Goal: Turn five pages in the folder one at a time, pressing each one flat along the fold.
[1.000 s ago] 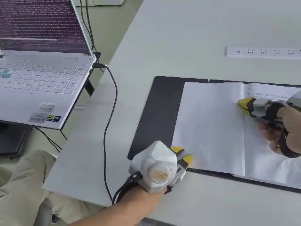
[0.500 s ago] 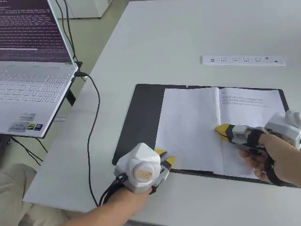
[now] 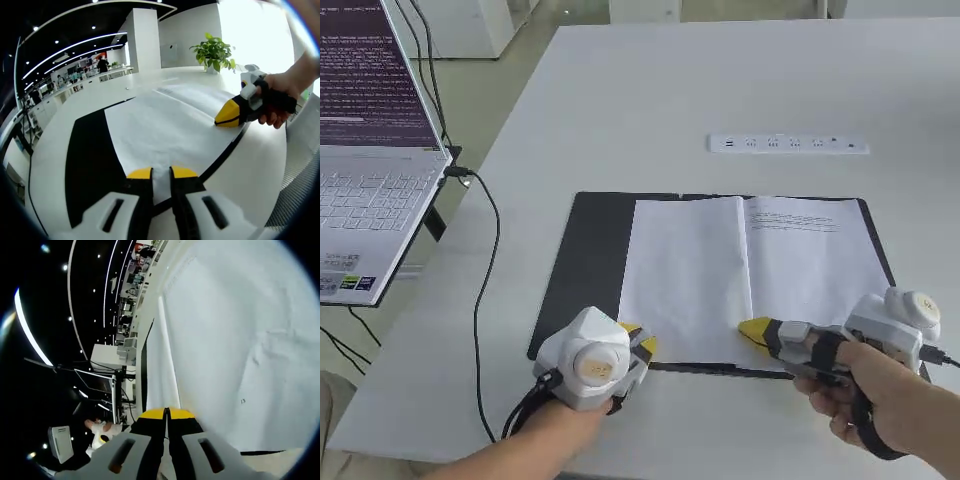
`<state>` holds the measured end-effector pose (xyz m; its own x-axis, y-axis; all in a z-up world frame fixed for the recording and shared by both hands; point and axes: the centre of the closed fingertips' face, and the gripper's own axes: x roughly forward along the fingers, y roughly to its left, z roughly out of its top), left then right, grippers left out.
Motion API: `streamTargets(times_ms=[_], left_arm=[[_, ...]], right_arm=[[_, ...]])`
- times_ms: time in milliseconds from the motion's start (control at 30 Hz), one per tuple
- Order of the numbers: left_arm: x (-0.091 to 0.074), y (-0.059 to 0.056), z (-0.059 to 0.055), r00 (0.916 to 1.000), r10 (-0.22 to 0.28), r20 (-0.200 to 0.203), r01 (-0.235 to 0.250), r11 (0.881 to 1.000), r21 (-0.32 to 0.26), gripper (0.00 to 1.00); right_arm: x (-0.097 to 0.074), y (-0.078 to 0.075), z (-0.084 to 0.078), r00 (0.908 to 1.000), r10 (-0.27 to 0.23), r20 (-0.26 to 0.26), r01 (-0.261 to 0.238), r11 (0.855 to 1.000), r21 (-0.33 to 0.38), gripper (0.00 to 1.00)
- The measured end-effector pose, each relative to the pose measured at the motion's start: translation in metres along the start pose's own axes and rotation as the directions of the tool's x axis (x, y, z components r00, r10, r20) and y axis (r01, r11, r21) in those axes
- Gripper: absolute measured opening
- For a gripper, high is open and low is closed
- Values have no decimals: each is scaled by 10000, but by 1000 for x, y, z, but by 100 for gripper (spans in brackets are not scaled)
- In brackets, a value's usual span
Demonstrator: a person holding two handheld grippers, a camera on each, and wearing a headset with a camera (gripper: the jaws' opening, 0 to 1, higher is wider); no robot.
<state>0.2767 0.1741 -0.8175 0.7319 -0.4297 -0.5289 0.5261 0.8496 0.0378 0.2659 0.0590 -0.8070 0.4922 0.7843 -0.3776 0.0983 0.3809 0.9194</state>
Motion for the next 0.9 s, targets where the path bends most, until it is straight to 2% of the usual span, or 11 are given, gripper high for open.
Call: streamTargets(times_ms=[233,400,500,700,800,867,900], left_arm=[[-2,0,0,10000,45,-17,-45,10000,9,11],[-3,0,0,9998,147,-132,-148,9999,-49,11],[-3,-1,1,9994,217,-265,-221,9997,-126,11],[-4,-1,1,9971,198,-736,-222,9993,-316,11],[-8,-3,-1,9944,136,-1047,-145,9999,-80,11],[-14,-4,4,9960,105,-887,-114,9999,-103,12],[-17,-3,9,9973,95,-735,-112,9997,-221,13]], right_arm=[[-15,-1,-31,9989,60,-471,-56,10000,73,0],[-21,2,-37,9993,110,-357,-101,9997,231,0],[-25,7,-35,9992,314,-255,-309,9993,223,0],[-44,31,-21,9964,695,481,-678,9971,-349,0],[-61,49,-11,9884,1075,1073,-1005,9926,-687,0],[-75,57,-3,9833,1077,1470,-923,9899,-1076,0],[-84,62,4,9766,1110,1844,-869,9872,-1337,0]])
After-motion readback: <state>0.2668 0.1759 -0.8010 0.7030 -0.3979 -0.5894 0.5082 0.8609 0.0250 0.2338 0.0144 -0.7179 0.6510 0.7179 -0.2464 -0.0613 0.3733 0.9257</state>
